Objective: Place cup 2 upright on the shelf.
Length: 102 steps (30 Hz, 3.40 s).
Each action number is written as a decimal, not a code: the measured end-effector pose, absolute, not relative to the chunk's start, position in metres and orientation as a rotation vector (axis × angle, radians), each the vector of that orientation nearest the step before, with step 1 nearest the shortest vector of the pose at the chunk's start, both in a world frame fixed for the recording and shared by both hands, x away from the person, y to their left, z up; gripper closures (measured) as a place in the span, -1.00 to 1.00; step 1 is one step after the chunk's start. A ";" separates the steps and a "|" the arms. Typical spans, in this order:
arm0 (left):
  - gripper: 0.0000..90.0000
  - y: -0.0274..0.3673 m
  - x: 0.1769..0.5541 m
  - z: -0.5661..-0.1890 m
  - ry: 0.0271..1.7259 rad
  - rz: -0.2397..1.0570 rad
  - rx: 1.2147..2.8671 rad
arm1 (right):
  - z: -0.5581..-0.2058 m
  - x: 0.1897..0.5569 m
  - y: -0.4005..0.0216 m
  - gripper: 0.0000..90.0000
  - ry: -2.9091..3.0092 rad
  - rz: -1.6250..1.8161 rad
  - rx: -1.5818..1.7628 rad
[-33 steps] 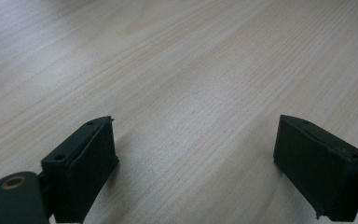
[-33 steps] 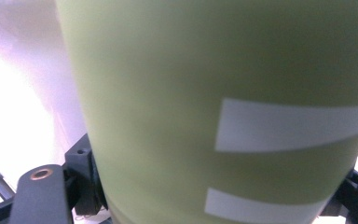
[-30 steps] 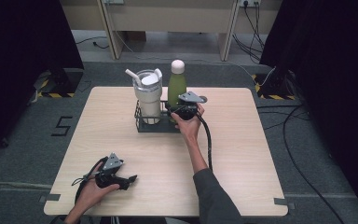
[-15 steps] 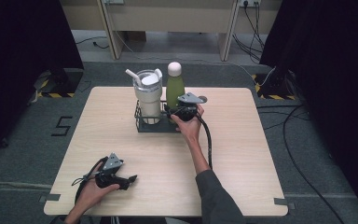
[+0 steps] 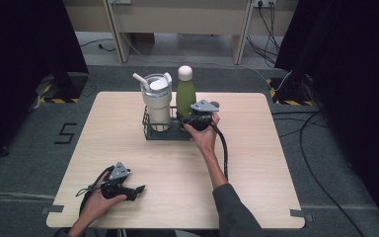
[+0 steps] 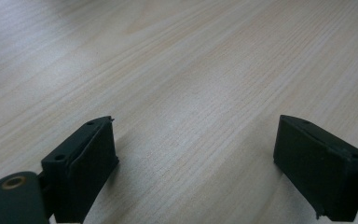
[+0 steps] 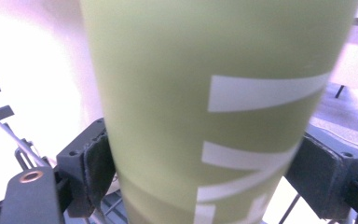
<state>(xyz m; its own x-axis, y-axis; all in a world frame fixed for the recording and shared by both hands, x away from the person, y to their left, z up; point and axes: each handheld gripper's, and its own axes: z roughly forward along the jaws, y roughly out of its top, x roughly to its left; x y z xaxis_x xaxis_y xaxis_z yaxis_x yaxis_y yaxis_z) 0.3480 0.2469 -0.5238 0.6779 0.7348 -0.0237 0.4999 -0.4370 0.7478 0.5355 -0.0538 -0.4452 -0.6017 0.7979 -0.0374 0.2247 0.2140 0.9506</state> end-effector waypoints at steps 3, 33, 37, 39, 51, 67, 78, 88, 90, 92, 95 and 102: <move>-0.73 0.247 0.348 -0.524 0.946 0.395 2.128 | -0.444 0.532 -0.057 -0.65 1.962 1.395 0.944; -0.73 0.247 0.348 -0.524 0.946 0.396 2.128 | -0.424 0.483 -0.105 -0.64 1.939 1.445 0.903; -0.74 0.247 0.348 -0.524 0.946 0.396 2.128 | -0.423 0.475 -0.108 -0.64 1.945 1.448 0.897; -0.73 0.247 0.348 -0.524 0.946 0.396 2.128 | -0.423 0.472 -0.109 -0.64 1.949 1.447 0.895; -0.73 0.247 0.348 -0.524 0.946 0.396 2.128 | -0.427 0.454 -0.112 -0.63 1.989 1.446 0.882; -0.74 0.247 0.348 -0.524 0.946 0.396 2.128 | -0.433 0.430 -0.118 -0.63 2.007 1.446 0.857; -0.74 0.247 0.348 -0.524 0.946 0.397 2.127 | -0.449 0.413 -0.124 -0.63 2.012 1.475 0.878; -0.73 0.247 0.348 -0.524 0.946 0.397 2.128 | -0.456 0.404 -0.131 -0.63 2.038 1.444 0.882; -0.74 0.247 0.348 -0.524 0.946 0.397 2.128 | -0.458 0.402 -0.132 -0.62 2.038 1.439 0.878; -0.73 0.247 0.348 -0.524 0.946 0.397 2.128 | -0.460 0.401 -0.133 -0.62 2.046 1.439 0.879; -0.73 0.247 0.348 -0.524 0.946 0.396 2.128 | -0.462 0.397 -0.135 -0.62 2.067 1.424 0.880; -0.73 0.247 0.348 -0.524 0.946 0.397 2.128 | -0.465 0.387 -0.138 -0.63 2.113 1.384 0.873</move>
